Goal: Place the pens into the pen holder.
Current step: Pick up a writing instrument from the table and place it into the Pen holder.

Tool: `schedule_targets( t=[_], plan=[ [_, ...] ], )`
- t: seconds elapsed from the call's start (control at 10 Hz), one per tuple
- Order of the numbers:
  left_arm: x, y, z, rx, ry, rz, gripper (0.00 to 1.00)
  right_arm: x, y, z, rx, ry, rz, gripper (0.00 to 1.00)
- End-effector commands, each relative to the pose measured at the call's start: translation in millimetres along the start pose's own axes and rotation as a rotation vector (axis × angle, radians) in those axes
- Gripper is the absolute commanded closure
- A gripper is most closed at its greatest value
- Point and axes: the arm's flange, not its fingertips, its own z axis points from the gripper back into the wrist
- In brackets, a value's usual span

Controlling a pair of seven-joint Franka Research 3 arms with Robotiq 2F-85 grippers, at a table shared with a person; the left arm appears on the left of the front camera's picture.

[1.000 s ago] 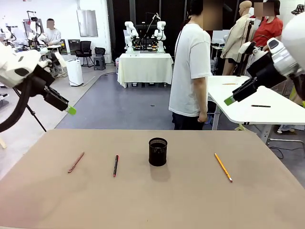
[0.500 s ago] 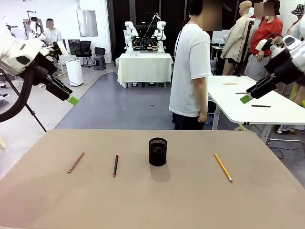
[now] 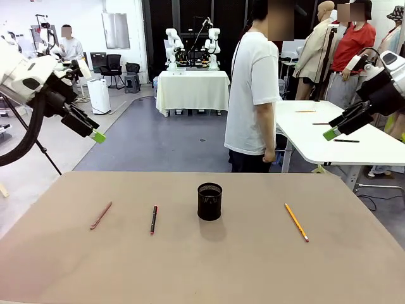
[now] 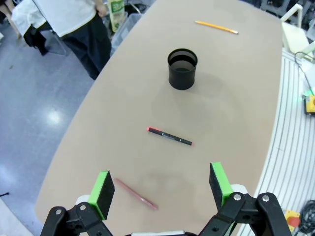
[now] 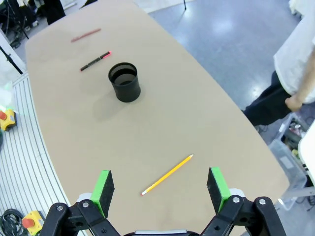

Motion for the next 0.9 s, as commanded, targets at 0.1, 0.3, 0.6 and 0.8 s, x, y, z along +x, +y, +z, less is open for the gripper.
schedule_targets(
  t=[0.1, 0.3, 0.6, 0.8],
  plan=[
    [3.5, -2.1, 0.1, -0.005, -0.001, -0.019, 0.0, 1.1, 0.8, 0.6, 0.003, -0.003, -0.007, 0.0],
    [3.5, -2.1, 0.1, -0.005, -0.001, -0.019, 0.0, 1.1, 0.8, 0.6, 0.003, -0.003, -0.007, 0.0],
    [3.5, -2.1, 0.1, -0.005, -0.001, -0.019, 0.0, 1.1, 0.8, 0.6, 0.003, -0.003, -0.007, 0.0],
    [3.5, -2.1, 0.1, -0.005, -0.001, -0.019, 0.0, 1.1, 0.8, 0.6, 0.003, -0.003, -0.007, 0.0]
  ],
)
